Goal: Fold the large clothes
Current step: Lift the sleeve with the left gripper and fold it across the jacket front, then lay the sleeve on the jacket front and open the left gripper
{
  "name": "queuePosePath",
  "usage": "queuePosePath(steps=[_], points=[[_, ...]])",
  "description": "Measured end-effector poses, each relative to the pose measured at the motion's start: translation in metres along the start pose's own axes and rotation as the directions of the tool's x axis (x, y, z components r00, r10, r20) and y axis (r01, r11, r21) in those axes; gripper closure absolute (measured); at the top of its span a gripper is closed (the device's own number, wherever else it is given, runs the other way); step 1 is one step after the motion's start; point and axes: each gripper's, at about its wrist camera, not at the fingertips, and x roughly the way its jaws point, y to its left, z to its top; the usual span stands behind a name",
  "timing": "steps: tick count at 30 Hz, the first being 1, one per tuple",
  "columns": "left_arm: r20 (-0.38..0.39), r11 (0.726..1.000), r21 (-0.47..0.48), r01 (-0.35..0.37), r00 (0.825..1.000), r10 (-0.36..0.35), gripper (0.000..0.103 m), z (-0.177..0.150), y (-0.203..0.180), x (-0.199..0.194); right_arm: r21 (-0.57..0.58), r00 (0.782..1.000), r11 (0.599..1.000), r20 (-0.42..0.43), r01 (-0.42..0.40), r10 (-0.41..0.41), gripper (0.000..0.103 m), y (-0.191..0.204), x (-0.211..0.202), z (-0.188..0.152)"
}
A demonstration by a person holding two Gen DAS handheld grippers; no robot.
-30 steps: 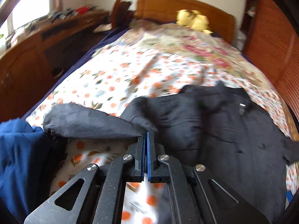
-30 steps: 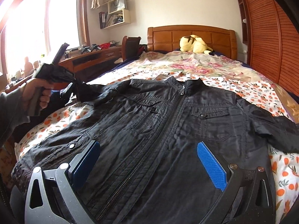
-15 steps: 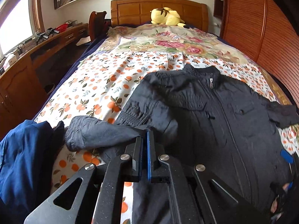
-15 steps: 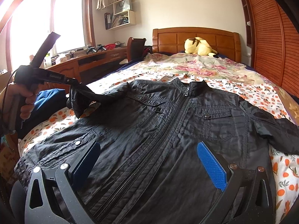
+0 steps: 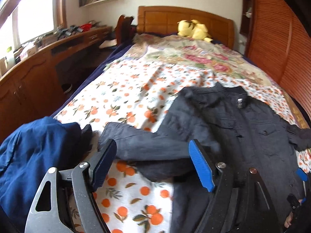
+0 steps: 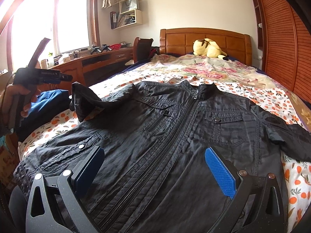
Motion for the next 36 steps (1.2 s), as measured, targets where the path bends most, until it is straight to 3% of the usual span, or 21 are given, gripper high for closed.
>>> queuePosePath(steps=[7, 12, 17, 21, 24, 28, 31, 36], points=[[-0.104, 0.993, -0.115, -0.028, 0.994, 0.016, 0.026, -0.002, 0.037, 0.061, -0.002, 1.0, 1.0, -0.013, -0.002, 0.002, 0.0, 0.0, 0.004, -0.002], [-0.202, 0.988, -0.143, -0.058, 0.979, 0.028, 0.026, -0.015, 0.045, 0.108, 0.001, 1.0, 1.0, -0.021, -0.011, 0.011, 0.0, -0.001, 0.007, -0.002], [-0.231, 0.975, -0.217, -0.042, 0.973, -0.009, 0.026, -0.024, 0.052, 0.132, 0.011, 0.999, 1.0, -0.027, -0.016, 0.016, 0.0, -0.002, 0.01, -0.001], [-0.239, 0.976, -0.21, -0.052, 0.971, 0.0, 0.026, -0.023, 0.051, 0.142, 0.012, 0.999, 1.0, -0.029, -0.02, 0.02, 0.0, -0.002, 0.01, -0.001], [-0.252, 0.983, -0.169, -0.071, 0.967, 0.026, 0.036, -0.025, 0.046, 0.149, 0.01, 0.999, 1.0, -0.03, -0.021, 0.021, 0.0, -0.001, 0.01, -0.002], [-0.265, 0.991, -0.109, -0.081, 0.963, 0.05, 0.074, -0.024, 0.04, 0.147, 0.01, 1.0, 1.0, -0.023, -0.021, 0.021, 0.0, -0.001, 0.009, -0.002], [-0.245, 0.991, -0.085, -0.101, 0.966, 0.077, 0.082, -0.018, 0.035, 0.132, 0.006, 1.0, 1.0, -0.013, -0.019, 0.019, 0.0, -0.001, 0.006, -0.002], [-0.114, 0.994, -0.032, -0.107, 0.988, 0.103, 0.083, 0.009, 0.006, 0.076, 0.002, 1.0, 1.0, 0.005, -0.004, 0.004, 0.0, -0.003, -0.004, -0.004]])
